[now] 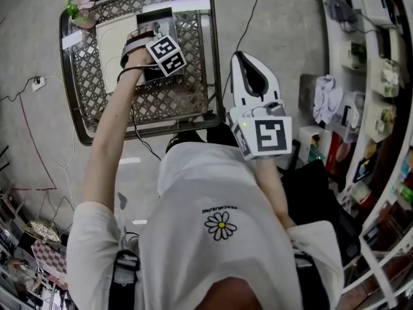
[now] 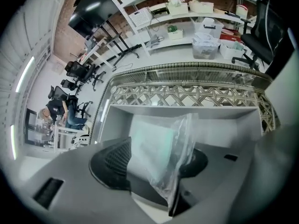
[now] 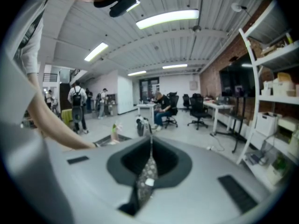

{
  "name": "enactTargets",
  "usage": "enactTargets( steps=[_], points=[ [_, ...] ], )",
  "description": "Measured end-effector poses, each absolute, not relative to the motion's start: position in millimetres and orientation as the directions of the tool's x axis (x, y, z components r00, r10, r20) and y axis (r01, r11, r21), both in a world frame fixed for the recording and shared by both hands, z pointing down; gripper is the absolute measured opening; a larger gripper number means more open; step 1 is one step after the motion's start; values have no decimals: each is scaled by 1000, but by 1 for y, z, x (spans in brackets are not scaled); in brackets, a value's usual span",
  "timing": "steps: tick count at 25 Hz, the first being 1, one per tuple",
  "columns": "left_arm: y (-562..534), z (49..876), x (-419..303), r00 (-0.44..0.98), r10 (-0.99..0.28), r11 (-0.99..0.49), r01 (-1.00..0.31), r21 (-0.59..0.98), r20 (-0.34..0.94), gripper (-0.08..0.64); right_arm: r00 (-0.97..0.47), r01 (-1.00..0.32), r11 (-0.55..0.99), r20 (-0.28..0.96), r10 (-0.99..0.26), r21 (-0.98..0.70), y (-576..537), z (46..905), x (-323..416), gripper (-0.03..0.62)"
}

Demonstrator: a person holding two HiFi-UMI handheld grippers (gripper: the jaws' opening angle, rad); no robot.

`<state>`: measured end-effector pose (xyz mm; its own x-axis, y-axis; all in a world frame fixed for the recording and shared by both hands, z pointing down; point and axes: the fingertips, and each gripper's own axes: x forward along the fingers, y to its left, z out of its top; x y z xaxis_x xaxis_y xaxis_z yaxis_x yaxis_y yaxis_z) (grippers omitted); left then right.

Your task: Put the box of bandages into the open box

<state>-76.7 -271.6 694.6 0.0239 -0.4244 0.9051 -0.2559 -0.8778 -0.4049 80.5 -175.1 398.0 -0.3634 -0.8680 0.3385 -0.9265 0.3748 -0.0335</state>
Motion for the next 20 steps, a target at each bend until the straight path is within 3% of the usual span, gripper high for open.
enactTargets(
  steps=[6,20],
  points=[
    [-265,689,-82,42,-450,-867,-263,-424,892,317,-390,-907,421,327,-861,27,-166,393,63,32],
    [-246,660,-66,83,-423,-881,-271,-388,902,321,-423,-897,442,274,-864,8,-151,377,59,32]
  ],
)
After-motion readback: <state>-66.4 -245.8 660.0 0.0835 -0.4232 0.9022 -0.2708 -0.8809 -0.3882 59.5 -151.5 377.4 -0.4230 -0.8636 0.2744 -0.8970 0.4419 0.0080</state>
